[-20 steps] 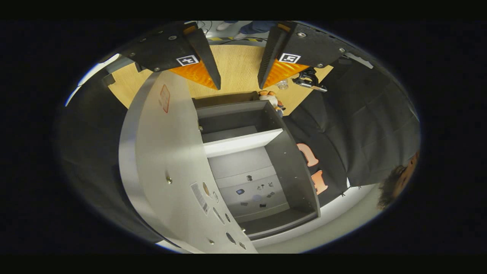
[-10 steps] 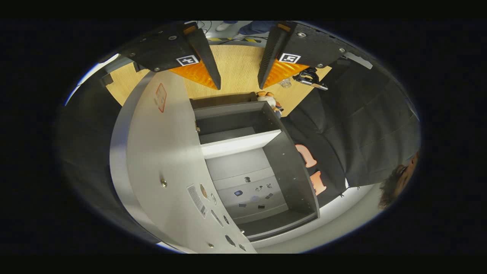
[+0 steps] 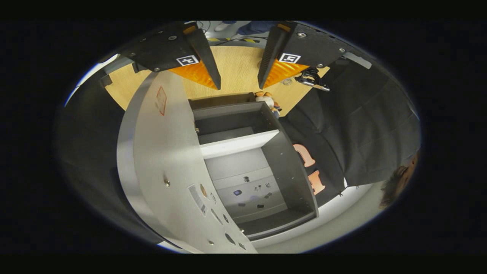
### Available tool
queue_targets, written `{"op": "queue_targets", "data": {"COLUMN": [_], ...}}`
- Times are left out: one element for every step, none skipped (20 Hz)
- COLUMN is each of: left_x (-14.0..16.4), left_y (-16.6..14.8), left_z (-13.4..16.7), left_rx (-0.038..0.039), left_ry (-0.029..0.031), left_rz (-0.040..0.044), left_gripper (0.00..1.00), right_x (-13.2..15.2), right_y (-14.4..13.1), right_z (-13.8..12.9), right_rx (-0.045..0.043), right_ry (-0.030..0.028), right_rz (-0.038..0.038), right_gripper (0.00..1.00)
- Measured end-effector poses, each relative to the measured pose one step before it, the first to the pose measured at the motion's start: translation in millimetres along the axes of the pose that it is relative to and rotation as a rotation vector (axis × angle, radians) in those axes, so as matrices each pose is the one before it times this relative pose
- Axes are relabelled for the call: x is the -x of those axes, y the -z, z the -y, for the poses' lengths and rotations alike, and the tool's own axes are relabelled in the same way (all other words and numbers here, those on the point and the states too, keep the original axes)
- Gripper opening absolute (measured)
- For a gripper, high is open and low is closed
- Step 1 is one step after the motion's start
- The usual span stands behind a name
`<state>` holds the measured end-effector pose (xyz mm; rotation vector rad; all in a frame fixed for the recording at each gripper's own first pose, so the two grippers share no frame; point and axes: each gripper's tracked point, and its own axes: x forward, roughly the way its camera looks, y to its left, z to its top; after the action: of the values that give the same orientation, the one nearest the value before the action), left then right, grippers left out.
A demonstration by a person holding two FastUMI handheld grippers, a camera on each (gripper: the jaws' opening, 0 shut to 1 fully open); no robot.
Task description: Open the cabinet door with the right hand, grasp the bottle in the cabinet with the left hand and place it on the coaster, then close the cabinet door with the right hand.
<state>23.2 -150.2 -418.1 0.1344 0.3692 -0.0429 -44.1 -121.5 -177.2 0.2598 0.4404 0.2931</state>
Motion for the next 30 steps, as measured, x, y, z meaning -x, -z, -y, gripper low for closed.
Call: {"op": "queue_targets", "data": {"left_x": [2.09, 1.66, 1.73, 2.43, 1.16, 1.18, 2.51, 2.06, 2.26, 3.27, 2.20, 2.53, 3.85, 3.42, 3.60, 3.98, 4.16, 2.26, 1.50, 2.24, 2.15, 1.94, 1.12, 0.29, 0.36, 0.58, 0.69, 0.32, -0.67, 0.40], "left_y": [-2.79, -1.68, -1.36, -5.71, -5.23, -8.06, -7.22, -8.27, -9.71, -8.99, -8.12, -8.55, -10.14, -11.23, -14.38, -15.98, -16.05, -15.51, -11.56, -12.36, -8.45, -11.13, -9.65, -8.20, -8.21, -9.02, -8.52, -7.40, -4.21, -3.79], "left_z": [-0.94, -2.28, -2.64, -2.56, -0.21, -1.06, -0.41, -1.89, -1.02, -0.83, -1.52, -1.00, -1.15, -1.46, -0.65, -0.53, -1.73, 1.52, 5.12, 4.30, 3.98, 3.84, 5.81, 5.56, 5.66, 4.84, 4.05, 3.39, 3.98, 0.48], "left_rx": [-0.00186, 0.00087, -0.00123, -0.00591, -0.00144, 0.00184, 0.00344, 0.00242, 0.00160, -0.00189, -0.00392, -0.00447, -0.00397, -0.00215, 0.00318, 0.00578, 0.00694, 0.01320, 0.01321, 0.02461, 0.02148, 0.01646, 0.01059, 0.00639, 0.00508, 0.00080, -0.00290, -0.00309, -0.00381, -0.00530], "left_ry": [-0.00352, -0.00547, -0.00747, -0.00573, 0.00129, 0.00265, 0.00353, -0.00042, 0.00011, -0.00205, -0.00226, -0.00073, 0.00001, 0.00043, 0.00209, 0.00203, -0.00189, 0.00928, 0.01911, 0.01252, 0.01176, 0.00895, 0.01407, 0.01509, 0.01372, 0.01449, 0.01019, 0.01073, 0.00850, 0.00249], "left_rz": [0.00292, -0.00119, -0.00151, 0.00731, 0.01196, 0.01219, 0.01171, 0.01164, 0.01494, 0.01234, 0.01197, 0.01316, 0.01287, 0.01456, 0.02227, 0.02465, 0.02774, 0.02100, 0.00887, 0.00589, -0.00017, 0.00783, -0.00089, 0.00336, 0.00253, 0.00834, 0.00652, 0.00791, 0.00196, 0.00021], "left_gripper": [0.97, 0.97, 0.97, 0.97, 0.97, 0.97, 0.97, 0.97, 0.97, 0.97, 0.97, 0.97, 0.97, 0.97, 0.97, 0.97, 0.97, 0.96, 0.96, 0.96, 0.97, 1.00, 0.97, 0.97, 0.97, 0.97, 0.97, 1.00, 0.97, 0.97], "right_x": [0.87, 1.57, 1.45, 1.30, 1.69, 1.58, 1.05, 1.79, 2.46, 2.28, 2.05, 3.30, 3.37, 4.12, 5.05, 4.91, 5.02, 5.05, 4.92, 4.98, 5.40, 6.06, 4.96, 6.22, 5.31, 4.95, 5.34, 4.79, 4.43, 2.31], "right_y": [-0.87, -1.25, -1.31, -0.78, -0.06, -0.22, 0.06, 0.21, -0.83, -1.06, -0.91, -1.75, -2.54, -4.00, -5.13, -6.81, -7.75, -7.69, -8.99, -9.27, -9.20, -12.14, -10.62, -9.65, -10.14, -9.04, -9.75, -8.97, -8.22, -5.19], "right_z": [-0.44, -0.71, -1.14, -0.99, -0.79, -0.18, -0.53, -1.56, -1.59, -1.83, -2.26, -1.52, -1.85, -1.58, -1.94, -1.69, -1.70, -1.90, -0.59, 1.63, 1.28, 1.54, 1.31, 3.05, 4.60, 8.73, 8.97, 8.70, 9.84, 11.49], "right_rx": [0.00118, 0.00066, -0.00218, -0.00131, -0.00123, 0.00171, 0.00243, 0.00252, 0.00316, 0.00167, 0.00005, -0.00009, 0.00027, 0.00048, 0.00262, 0.00475, 0.00303, 0.00328, 0.00923, 0.01169, 0.00895, 0.00761, 0.00440, 0.00868, 0.01220, 0.01393, 0.01230, 0.01005, 0.00803, 0.01057], "right_ry": [-0.00095, -0.00296, -0.00361, -0.00239, -0.00240, 0.00005, -0.00030, -0.00210, -0.00280, -0.00437, -0.00525, -0.00353, -0.00402, -0.00159, -0.00322, -0.00190, -0.00252, -0.00372, 0.00017, 0.00461, 0.00366, 0.00221, 0.00257, 0.00464, 0.01015, 0.01587, 0.01532, 0.01582, 0.01521, 0.02043], "right_rz": [0.00325, 0.00517, 0.00449, 0.00342, 0.00217, 0.00377, 0.00200, 0.00224, 0.00561, 0.00643, 0.00431, 0.00819, 0.00826, 0.00883, 0.01420, 0.01848, 0.02027, 0.01869, 0.02259, 0.01991, 0.01935, 0.02744, 0.02338, 0.02265, 0.01887, 0.01510, 0.01769, 0.01849, 0.01929, 0.01122], "right_gripper": [0.62, 0.62, 0.62, 0.62, 0.62, 0.62, 0.63, 0.63, 0.63, 0.63, 0.63, 0.63, 0.64, 0.64, 0.64, 0.64, 0.64, 0.64, 0.64, 0.64, 0.64, 0.64, 0.64, 0.64, 0.64, 0.64, 0.64, 0.64, 0.64, 0.64]}}
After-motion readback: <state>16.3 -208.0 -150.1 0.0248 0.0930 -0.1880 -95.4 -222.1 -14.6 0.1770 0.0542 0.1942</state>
